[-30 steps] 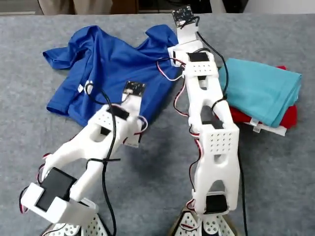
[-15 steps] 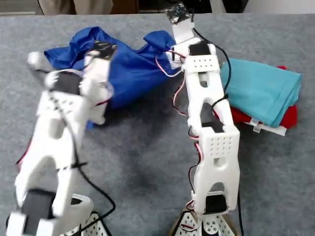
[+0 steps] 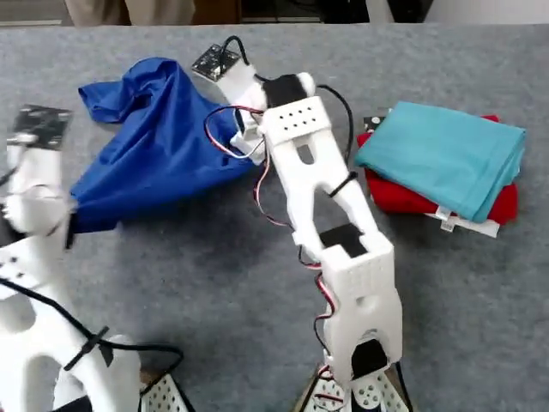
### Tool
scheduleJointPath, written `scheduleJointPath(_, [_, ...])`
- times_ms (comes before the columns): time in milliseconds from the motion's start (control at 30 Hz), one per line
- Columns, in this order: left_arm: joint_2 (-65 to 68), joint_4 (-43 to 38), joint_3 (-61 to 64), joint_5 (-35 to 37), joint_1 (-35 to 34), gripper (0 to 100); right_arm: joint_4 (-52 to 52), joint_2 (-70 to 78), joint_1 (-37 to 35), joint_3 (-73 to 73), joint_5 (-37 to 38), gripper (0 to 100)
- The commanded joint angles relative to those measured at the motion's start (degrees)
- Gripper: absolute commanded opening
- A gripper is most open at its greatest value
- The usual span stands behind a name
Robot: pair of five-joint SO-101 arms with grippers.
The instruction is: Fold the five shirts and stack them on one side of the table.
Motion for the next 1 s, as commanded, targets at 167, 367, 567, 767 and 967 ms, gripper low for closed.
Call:
scheduleJointPath(167, [-1.4,-16.4,11.6,-6.3,-16.7,2,2.5,-10.5,4.8,-2.6,3.8,65.8])
scheduleJointPath(367, [-1.4,-21.4,17.2,-8.3,-22.8,2,7.0,-12.8,5.1,-2.6,13.6,67.2])
scheduleJointPath(567, [-1.4,-26.7,23.1,-8.2,-23.2,2,13.5,-14.6,3.0,-2.2,24.4,67.0])
scheduleJointPath(767, [-1.4,-26.5,24.0,-7.9,-23.2,2,15.1,-12.3,1.8,0.7,27.1,50.0])
scheduleJointPath(967, [-1.4,-26.6,25.8,-7.9,-23.2,2,14.9,-10.1,-2.9,2.9,25.0,9.6])
